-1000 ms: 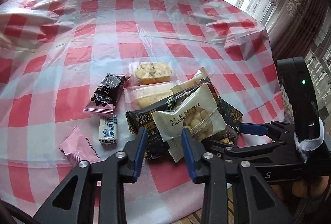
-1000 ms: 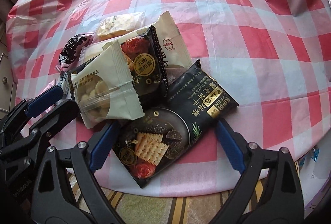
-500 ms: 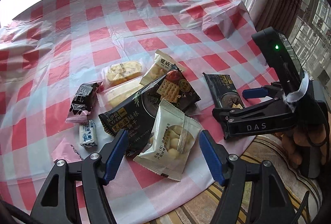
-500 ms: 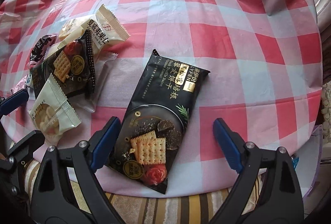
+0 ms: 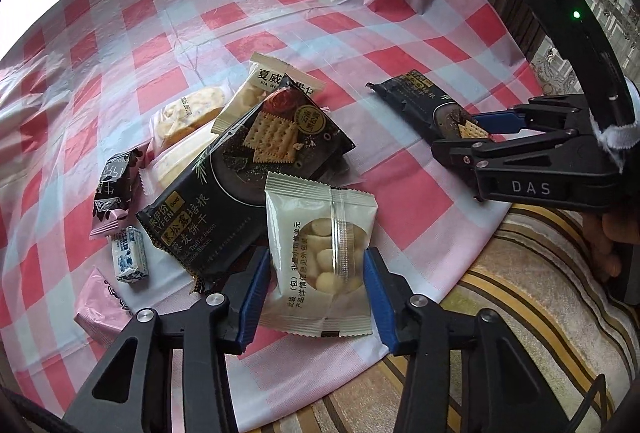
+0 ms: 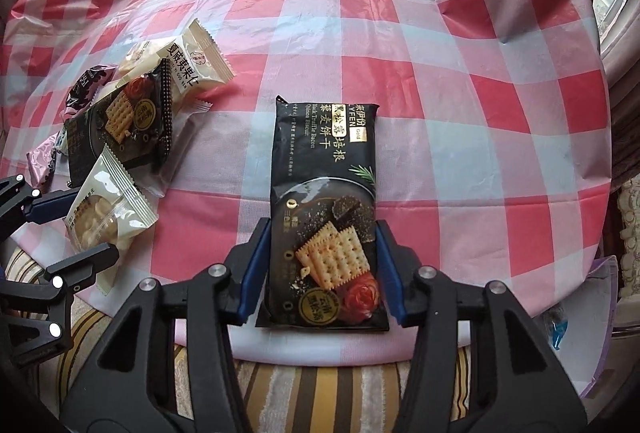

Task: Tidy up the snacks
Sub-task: 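Grasp the white nut pouch with the left tool while the right tool grasps the black cracker packet, then carry both packets over the white box and open both tools to drop them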

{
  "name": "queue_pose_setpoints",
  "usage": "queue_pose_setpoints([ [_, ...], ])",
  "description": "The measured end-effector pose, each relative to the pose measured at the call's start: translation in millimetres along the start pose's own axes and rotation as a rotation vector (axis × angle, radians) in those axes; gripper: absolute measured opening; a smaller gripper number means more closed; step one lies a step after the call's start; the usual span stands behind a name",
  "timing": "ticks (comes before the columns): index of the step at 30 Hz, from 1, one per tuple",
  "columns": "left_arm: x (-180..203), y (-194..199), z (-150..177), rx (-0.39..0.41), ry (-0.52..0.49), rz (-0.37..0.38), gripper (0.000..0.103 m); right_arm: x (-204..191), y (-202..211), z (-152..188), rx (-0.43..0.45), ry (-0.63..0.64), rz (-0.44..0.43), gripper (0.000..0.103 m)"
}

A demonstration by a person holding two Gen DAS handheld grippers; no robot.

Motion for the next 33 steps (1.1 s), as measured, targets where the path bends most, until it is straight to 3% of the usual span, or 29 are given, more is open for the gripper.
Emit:
queue_pose_setpoints([
  [6,8,-1,-2,-0.013,0.032,0.034,0.043,-3,-5,-10,0.015,-0.028,-0.007,0.053],
  [33,59,13,-32,0.019,-0.016,0.048,0.042,55,49,27,0.097,-0.163,-0.026,0.053],
])
Point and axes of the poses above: each gripper's, at about its wrist camera, not at the fingertips, and y roughly against the way its jaws point, x to its right, z to its underside, the point moved 3 cm from there along -y, roughly the way its jaws point, and after that the axes turned 1 degree about y, right-handed, at the moved point
